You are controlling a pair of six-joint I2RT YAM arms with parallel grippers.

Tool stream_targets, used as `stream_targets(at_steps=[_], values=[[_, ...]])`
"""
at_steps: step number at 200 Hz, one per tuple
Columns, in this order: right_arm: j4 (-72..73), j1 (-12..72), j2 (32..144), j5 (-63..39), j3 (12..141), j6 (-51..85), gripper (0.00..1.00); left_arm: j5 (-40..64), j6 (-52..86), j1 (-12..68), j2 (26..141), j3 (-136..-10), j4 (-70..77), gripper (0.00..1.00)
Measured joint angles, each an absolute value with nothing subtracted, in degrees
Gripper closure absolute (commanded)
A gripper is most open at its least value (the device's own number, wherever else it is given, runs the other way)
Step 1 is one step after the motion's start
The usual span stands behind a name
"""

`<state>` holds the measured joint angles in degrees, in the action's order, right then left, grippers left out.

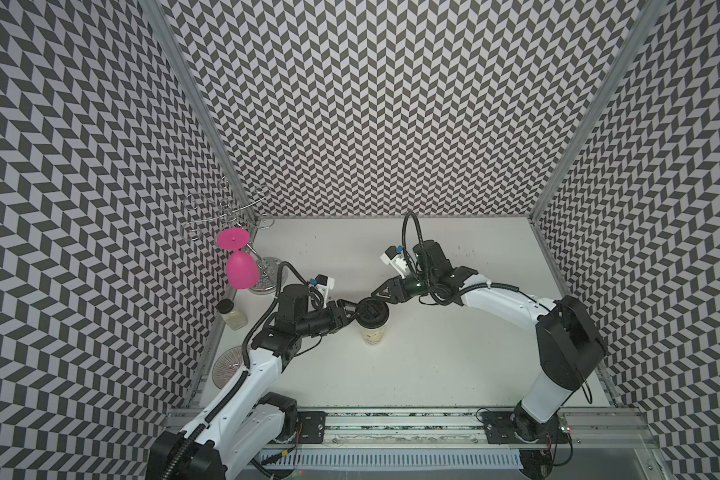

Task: Put the leak-proof paper on the milk tea cups
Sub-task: Secure the cup lid on the cup.

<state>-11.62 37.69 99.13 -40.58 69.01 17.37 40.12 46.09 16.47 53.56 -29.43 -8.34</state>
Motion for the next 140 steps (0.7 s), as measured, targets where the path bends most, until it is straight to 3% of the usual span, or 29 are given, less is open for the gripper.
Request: stream_targets(at_steps=[47, 111, 140], values=[[-17.41, 37.80, 99.35, -39.59, 72.99, 17.47, 0.52, 40.16, 46.09, 16.49, 53.56, -29.43, -8.32, 0.47], [-29.28, 38.06, 99.29, -38.04, 80.95, 19.09, 0.37, 40.14, 46.06, 16.49, 53.58, -29.43, -8.32, 0.47], [-29.78, 38.06, 98.37, -38.46, 79.96, 19.90, 0.37, 40.16, 46.02, 16.49, 53.65, -29.43, -8.25, 0.47]])
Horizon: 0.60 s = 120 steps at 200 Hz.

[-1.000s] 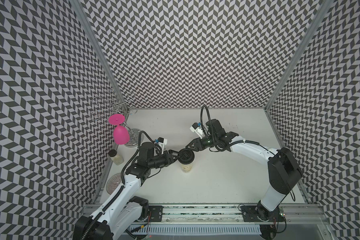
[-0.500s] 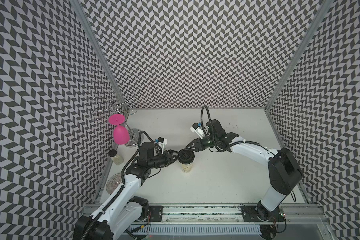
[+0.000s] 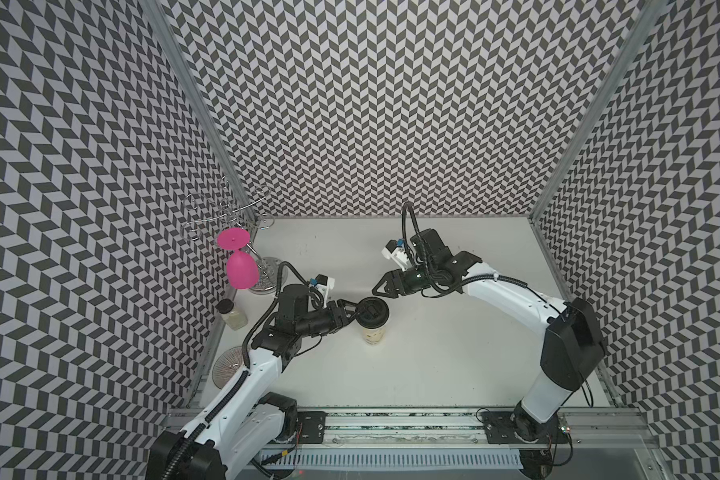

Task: Put the leak-proof paper on the milk tea cups
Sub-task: Secure the cup lid on the cup.

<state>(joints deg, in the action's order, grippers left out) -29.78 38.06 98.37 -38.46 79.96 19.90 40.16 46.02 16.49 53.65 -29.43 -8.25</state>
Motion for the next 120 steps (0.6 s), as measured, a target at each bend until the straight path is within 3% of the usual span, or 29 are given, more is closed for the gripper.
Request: stream_targets(at_steps=[120], values=[[-14.92, 37.26, 94.52, -45.17, 65.76, 24.10, 0.52, 40.18, 45.91, 16.49, 53.74, -29.43, -8.19, 0.47]])
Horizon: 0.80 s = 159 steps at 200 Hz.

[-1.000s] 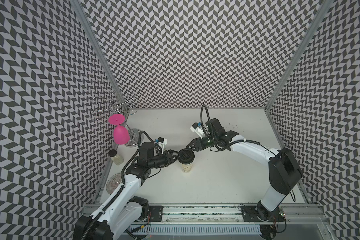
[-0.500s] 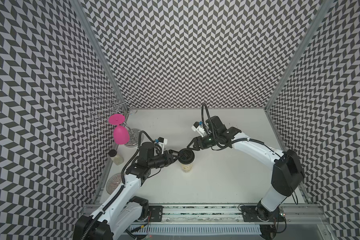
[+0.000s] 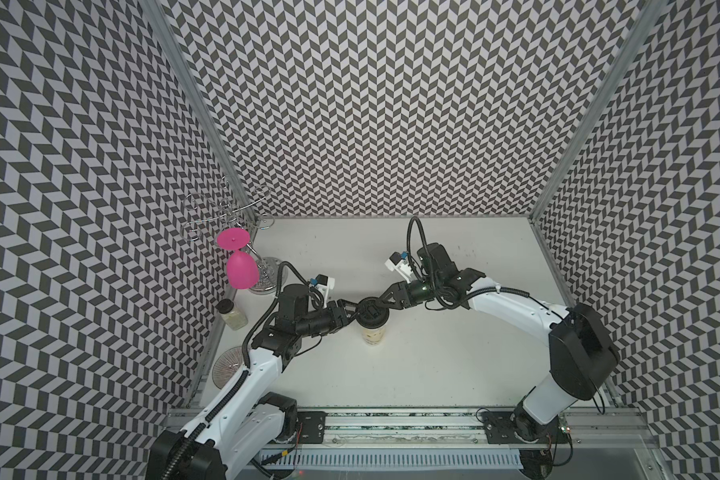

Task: Put the leak-proof paper on the milk tea cups
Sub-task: Secure the cup lid on the cup.

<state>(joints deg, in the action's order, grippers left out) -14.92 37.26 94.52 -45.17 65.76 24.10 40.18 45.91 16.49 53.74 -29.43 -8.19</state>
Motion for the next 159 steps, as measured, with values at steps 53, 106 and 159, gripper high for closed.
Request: stream_targets(at_steps=[53, 106, 159], values=[[-7.79, 36.93, 94.19, -47.62, 62.24, 25.91, 0.51, 40.16, 45.89, 16.51, 53.74, -29.41, -8.19, 0.47], [-15.00, 36.45, 93.78, -46.22, 66.32, 26.68, 0.37, 40.18, 45.89, 16.51, 53.74, -29.41, -8.16, 0.47], [-17.43, 34.92, 85.82, -44.82, 63.83, 28.03, 0.42, 40.16, 45.89, 16.51, 53.74, -29.41, -8.19, 0.47]])
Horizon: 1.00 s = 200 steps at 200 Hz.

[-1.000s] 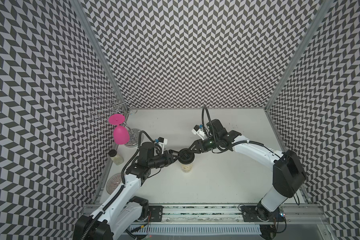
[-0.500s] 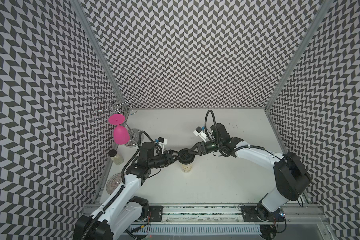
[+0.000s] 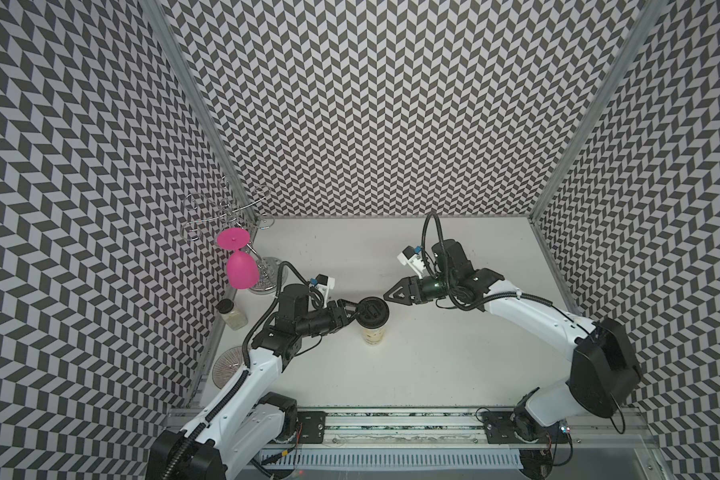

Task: Put the leak-proof paper on the milk tea cups
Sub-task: Secure the cup lid on the cup.

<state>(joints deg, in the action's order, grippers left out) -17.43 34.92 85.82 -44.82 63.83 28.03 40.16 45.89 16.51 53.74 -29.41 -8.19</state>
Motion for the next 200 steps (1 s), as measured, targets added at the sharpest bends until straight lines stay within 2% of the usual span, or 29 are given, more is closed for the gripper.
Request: stream_targets(at_steps=[48, 200], values=[[-18.06, 35.99, 83.68, -45.04, 57.36, 28.80, 0.48, 40.18, 45.89, 16.51, 53.74, -29.41, -8.16, 0.47], [-12.36, 37.08, 87.77, -48.90, 56.16, 31.90, 0.51, 40.16, 45.89, 16.51, 53.71, -29.41, -8.16, 0.47]])
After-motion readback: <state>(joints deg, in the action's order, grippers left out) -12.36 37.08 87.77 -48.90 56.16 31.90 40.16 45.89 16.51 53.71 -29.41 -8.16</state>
